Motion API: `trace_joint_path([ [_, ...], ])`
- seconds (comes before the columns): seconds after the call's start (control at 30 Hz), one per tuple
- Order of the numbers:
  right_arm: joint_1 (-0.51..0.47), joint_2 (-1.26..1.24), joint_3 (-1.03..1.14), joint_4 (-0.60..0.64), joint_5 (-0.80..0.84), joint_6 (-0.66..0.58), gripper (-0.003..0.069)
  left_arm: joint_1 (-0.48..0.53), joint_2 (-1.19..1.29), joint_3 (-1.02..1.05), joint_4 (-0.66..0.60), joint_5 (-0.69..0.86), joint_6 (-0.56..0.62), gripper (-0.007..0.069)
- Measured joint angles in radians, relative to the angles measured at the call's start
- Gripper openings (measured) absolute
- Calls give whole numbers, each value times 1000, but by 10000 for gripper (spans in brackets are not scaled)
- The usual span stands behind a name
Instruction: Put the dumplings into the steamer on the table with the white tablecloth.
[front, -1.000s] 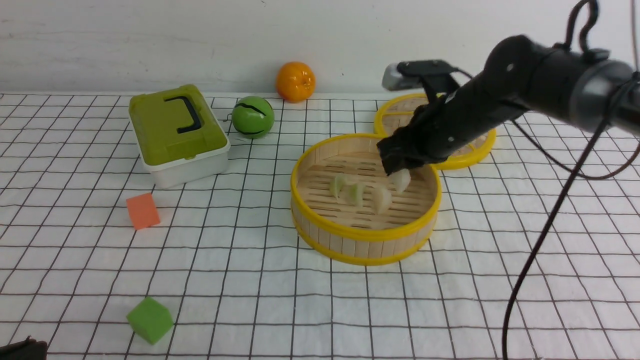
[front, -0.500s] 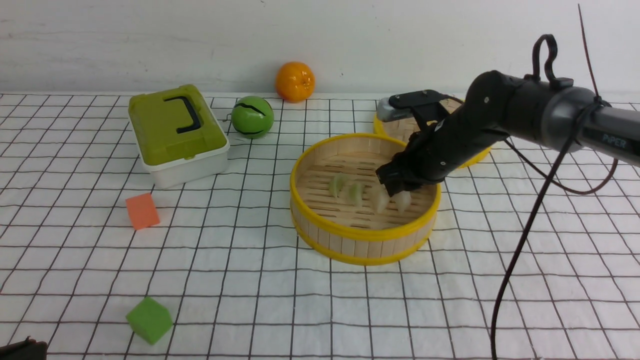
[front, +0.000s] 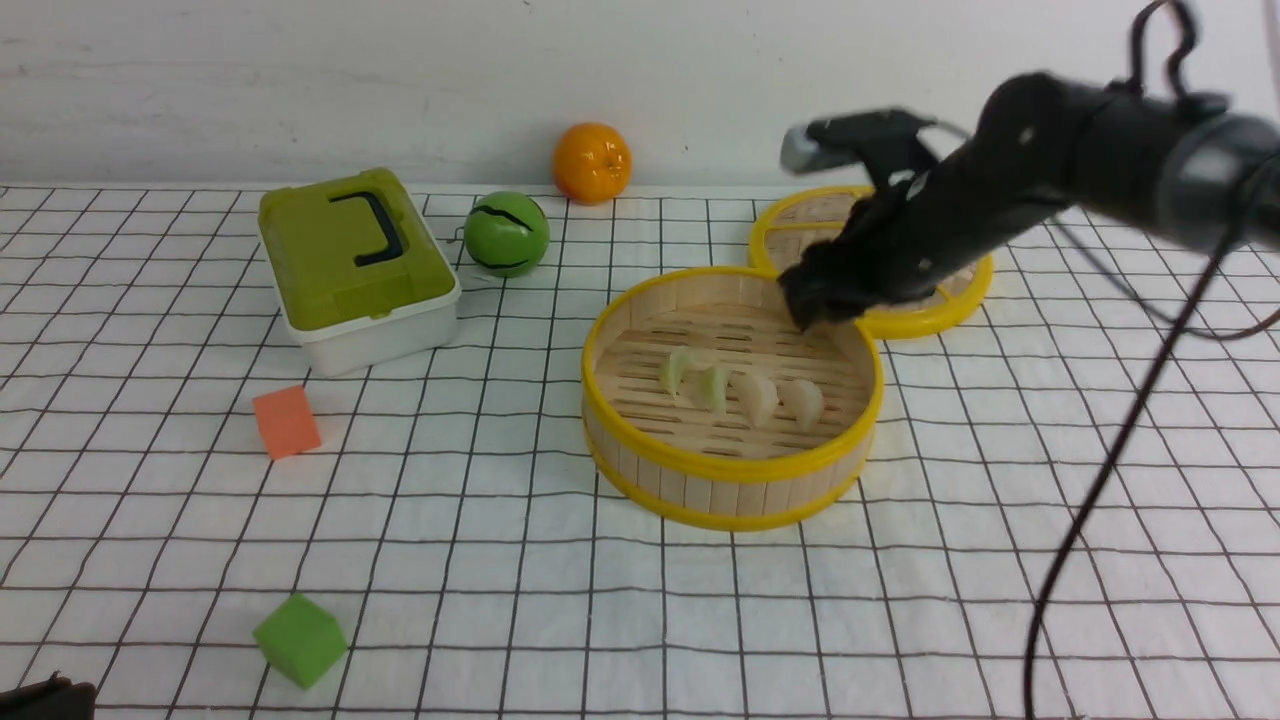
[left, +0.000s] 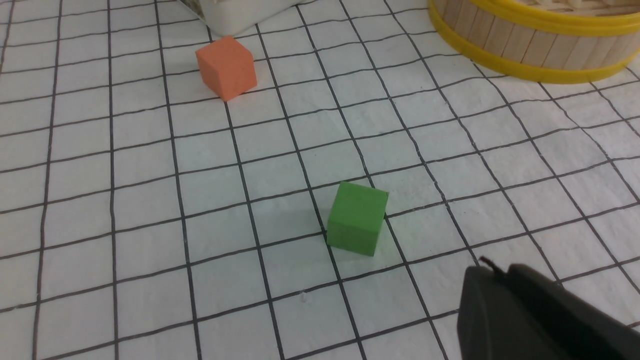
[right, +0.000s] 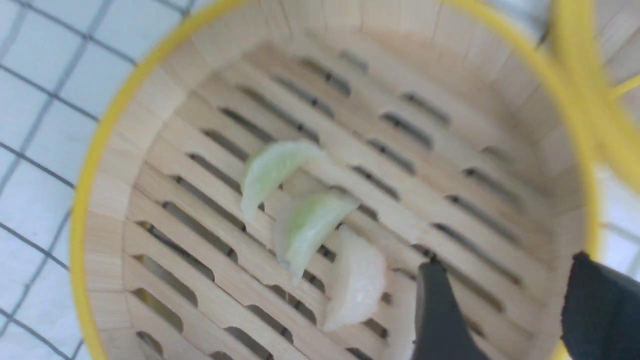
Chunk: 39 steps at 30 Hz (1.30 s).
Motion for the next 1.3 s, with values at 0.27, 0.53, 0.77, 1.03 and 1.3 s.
trace_joint_path([
  [0.27,-42,-530,65,-178,53,39,19,0,0,0,0,-1,0,39],
  [0.53,-42,-1120,687,-271,-225,107,-20,0,0,0,0,-1,0,51],
  [0.77,-42,-1448,1228,-285,-611,108,-18,0,0,0,0,-1,0,55],
  [1.03,-42,-1738,1621,-362,-795,110,-11,0,0,0,0,-1,0,57],
  [1.3,-42,-1903,1762,-361,-768,110,-3,0,0,0,0,-1,0,60],
])
